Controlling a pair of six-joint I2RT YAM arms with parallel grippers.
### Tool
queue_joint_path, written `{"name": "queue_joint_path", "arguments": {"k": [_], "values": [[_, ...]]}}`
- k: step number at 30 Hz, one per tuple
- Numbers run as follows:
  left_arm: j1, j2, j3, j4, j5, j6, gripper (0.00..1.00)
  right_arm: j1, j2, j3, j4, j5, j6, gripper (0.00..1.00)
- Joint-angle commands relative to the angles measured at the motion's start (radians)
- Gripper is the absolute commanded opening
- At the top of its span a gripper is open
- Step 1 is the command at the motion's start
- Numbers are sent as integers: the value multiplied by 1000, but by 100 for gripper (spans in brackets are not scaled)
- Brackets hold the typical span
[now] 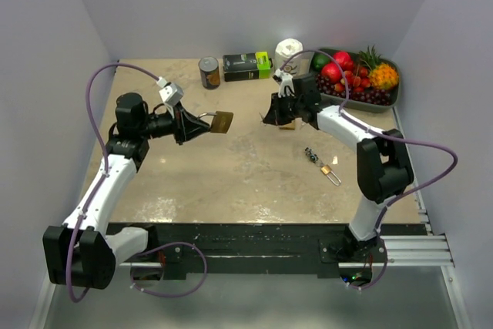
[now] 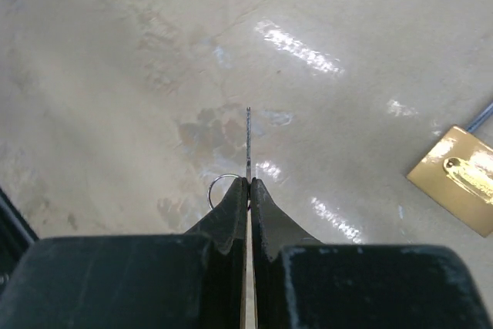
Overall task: Lock with the key
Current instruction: Place the key at the center of the board.
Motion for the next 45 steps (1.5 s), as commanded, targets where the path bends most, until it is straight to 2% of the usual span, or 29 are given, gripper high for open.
{"name": "queue_joint_path", "arguments": {"k": [1, 20, 29, 32, 33, 35, 39, 40, 42, 43, 44, 45], "values": [[9, -41, 6, 81, -65, -8, 0, 16, 50, 66, 86, 183, 166, 0], [9, -83, -54, 73, -96, 3, 0, 19, 282, 194, 51, 316, 213, 0], [9, -53, -48, 85, -93, 6, 0, 26, 286, 182, 31, 330, 217, 7], [9, -46, -43, 88, -87, 5, 0, 27, 288, 184, 29, 333, 217, 20], [9, -47, -45, 88, -85, 5, 0, 27, 288, 187, 26, 336, 216, 29], [9, -47, -45, 88, -84, 5, 0, 27, 285, 191, 20, 339, 216, 34], [9, -47, -42, 79, -75, 11, 0, 27, 267, 207, 15, 309, 205, 38], [9, -46, -37, 72, -64, 15, 0, 30, 257, 211, 21, 260, 196, 40], [9, -38, -29, 38, -47, 38, 0, 32, 218, 216, 52, 205, 165, 52], [9, -36, -20, 24, -29, 47, 0, 32, 202, 217, 61, 139, 148, 56], [9, -36, -16, 9, -12, 60, 0, 33, 182, 211, 92, 94, 125, 65], [9, -38, -8, -45, 9, 95, 0, 33, 144, 204, 107, 18, 70, 68]]}}
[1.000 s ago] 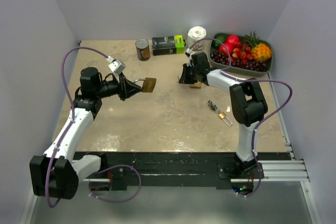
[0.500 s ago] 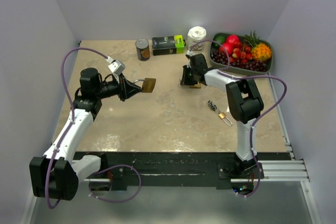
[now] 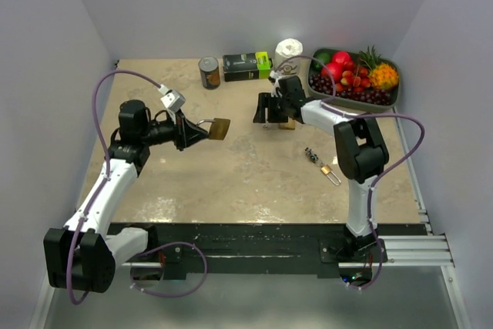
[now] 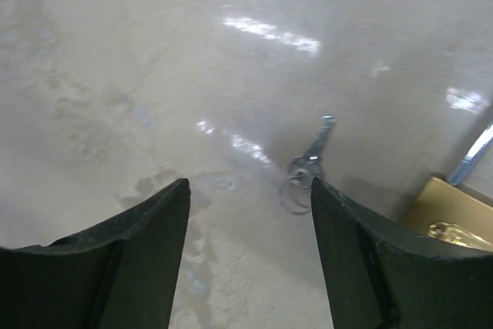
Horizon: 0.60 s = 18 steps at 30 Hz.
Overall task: Lock with the key
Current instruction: Place the key at the center of the board, then place the lock at the center of the board.
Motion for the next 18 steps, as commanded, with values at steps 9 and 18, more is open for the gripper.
{"name": "queue_joint_path", "arguments": {"k": [9, 18], "values": [[7, -1, 145, -245, 283, 312, 0, 10, -411, -66, -157, -799, -691, 97], [-40, 24, 199, -329, 337, 418, 0, 174, -490, -73, -282, -823, -806, 99]]}}
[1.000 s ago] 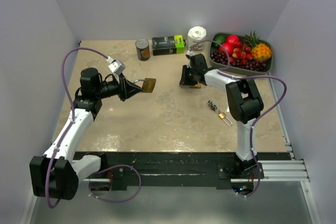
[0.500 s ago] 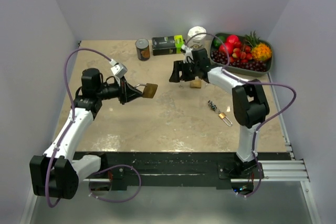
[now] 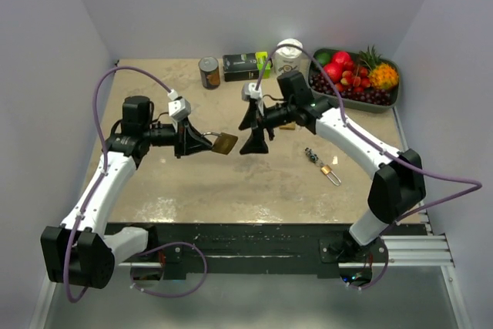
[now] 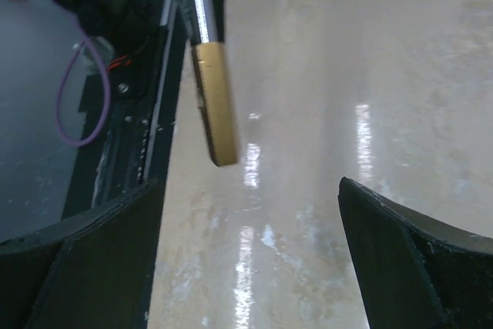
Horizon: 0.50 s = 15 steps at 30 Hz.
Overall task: Lock with the key
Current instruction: Place the lock at the center of the board.
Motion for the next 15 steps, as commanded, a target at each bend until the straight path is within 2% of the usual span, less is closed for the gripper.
{"name": "queue_joint_path", "arguments": {"k": [1, 4, 9, 12, 13, 15], "values": [[-28, -7, 85, 17, 110, 83, 0, 74, -59, -79, 59, -39, 0, 99], [-48, -8, 84, 17, 102, 83, 0, 102, -73, -106, 181, -39, 103, 97], [-54, -13, 79, 20, 98, 80, 0, 134, -96, -139, 313, -16, 239, 83], [-54, -13, 79, 22, 101, 79, 0, 143, -107, -166, 368, 1, 278, 70], [-54, -15, 78, 23, 101, 77, 0, 145, -107, -170, 373, 2, 280, 61], [-52, -18, 75, 32, 101, 68, 0, 148, -108, -175, 371, 8, 283, 52]]}}
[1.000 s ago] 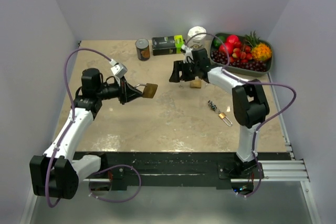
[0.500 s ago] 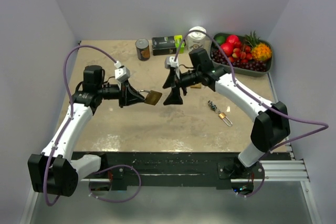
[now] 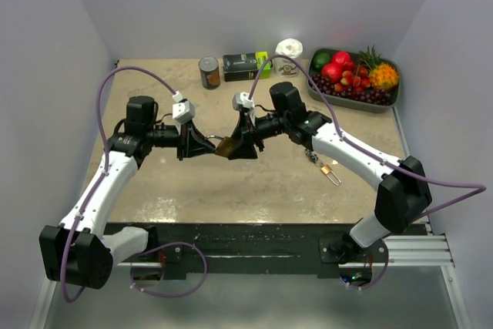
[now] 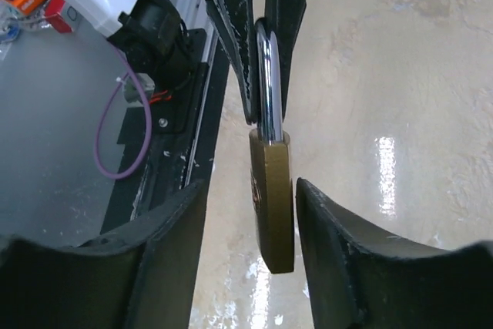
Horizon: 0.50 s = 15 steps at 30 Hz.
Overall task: Lock with the key
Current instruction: Place the lock at the center of the board.
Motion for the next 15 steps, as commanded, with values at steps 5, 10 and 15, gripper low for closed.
{"name": "queue_joint_path", "arguments": {"k": [5, 10, 15], "values": [[7, -36, 32, 152, 79, -51, 0, 11, -32, -17, 77, 15, 59, 32], [15, -40, 11, 253, 21, -158, 16, 10, -18, 0, 65, 44, 82, 0], [62, -20, -3, 379, -200, -470, 87, -32, -47, -43, 225, 285, 347, 0]]}}
